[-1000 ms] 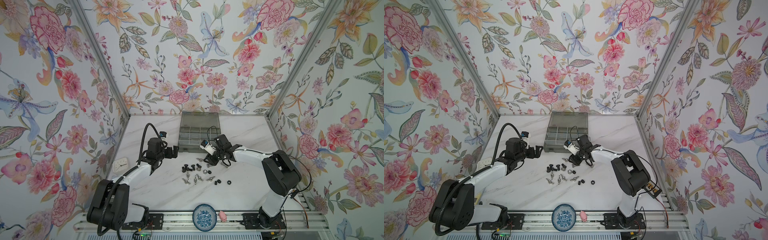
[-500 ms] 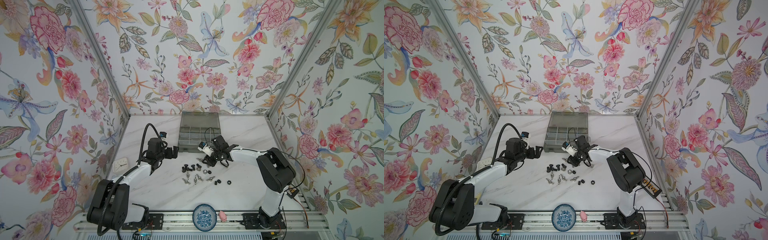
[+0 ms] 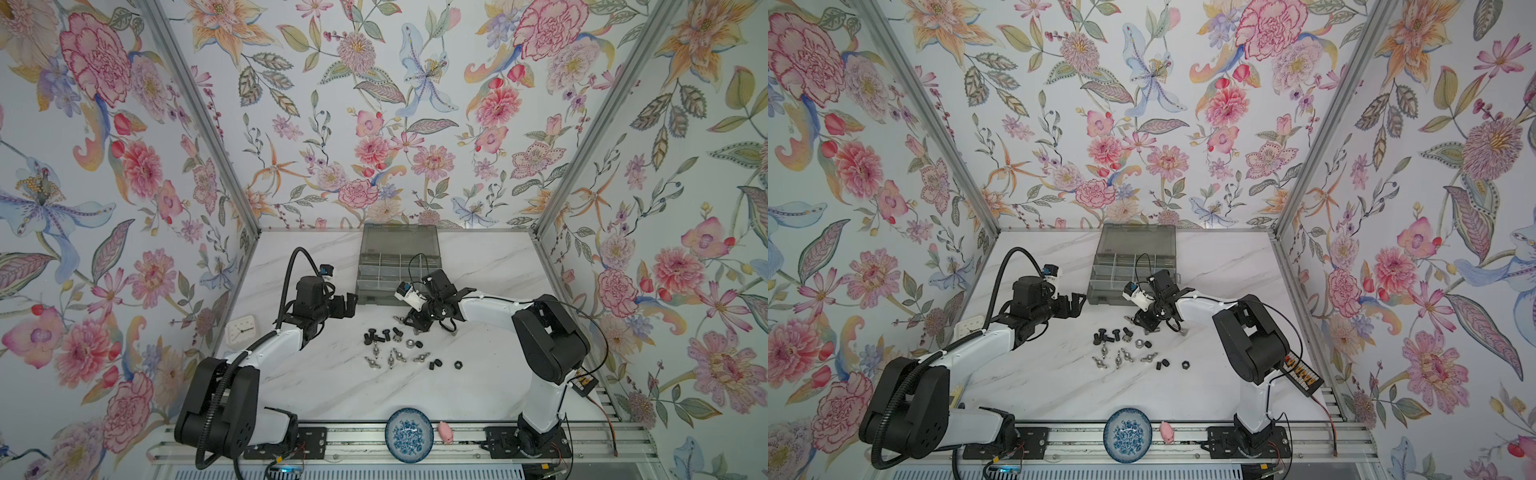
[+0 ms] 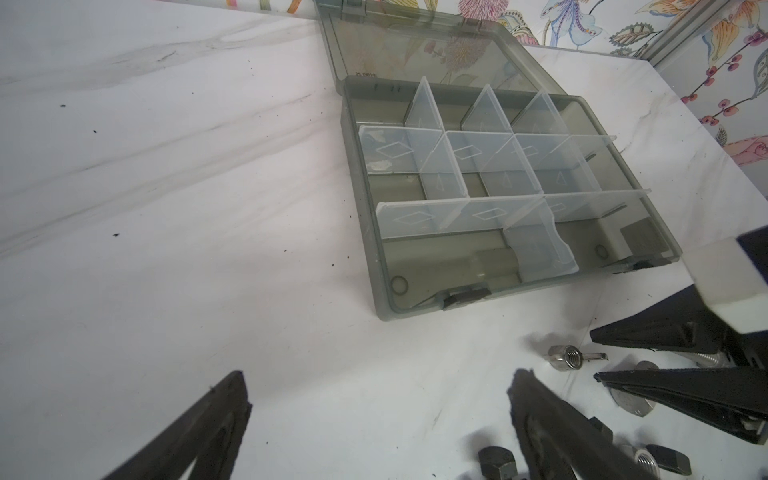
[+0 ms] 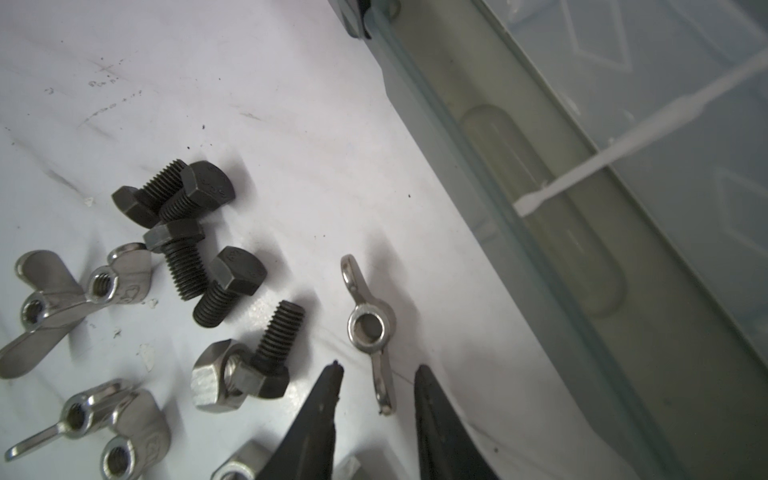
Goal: Sort the screws and nuts into containers
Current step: 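Lower the right gripper and close it on the silver wing nut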
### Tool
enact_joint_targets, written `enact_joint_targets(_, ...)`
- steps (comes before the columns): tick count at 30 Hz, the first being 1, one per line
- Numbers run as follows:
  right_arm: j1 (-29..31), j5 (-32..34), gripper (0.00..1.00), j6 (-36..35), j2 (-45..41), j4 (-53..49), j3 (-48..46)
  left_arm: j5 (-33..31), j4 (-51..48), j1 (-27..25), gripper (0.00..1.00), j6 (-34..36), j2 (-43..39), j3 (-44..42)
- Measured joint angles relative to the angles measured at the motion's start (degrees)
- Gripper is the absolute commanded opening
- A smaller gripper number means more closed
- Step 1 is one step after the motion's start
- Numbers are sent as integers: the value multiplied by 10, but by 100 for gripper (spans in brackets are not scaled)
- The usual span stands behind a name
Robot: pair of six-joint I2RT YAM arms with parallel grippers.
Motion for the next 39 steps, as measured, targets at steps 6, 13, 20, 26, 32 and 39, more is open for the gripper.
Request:
enact_joint_targets(6,0,-4,31,0,11,-1,0,0,0,0,99,0,0,0)
enact_joint_targets(13,0,-6,28,0,17,-1,0,0,0,0,99,0,0,0)
enact_joint_targets(20,0,-8,24,2,18,0,4,0,0,0,99,0,5,0)
enact_joint_targets(26,0,-12,20,4,18,0,9,0,0,0,99,0,7,0)
enact_joint_targets(32,0,-18,18,5,20,0,9,0,0,0,99,0,7,0)
enact_joint_targets(39,0,-20,15,7,27,-1,9,0,-4,0,99,0,7,0)
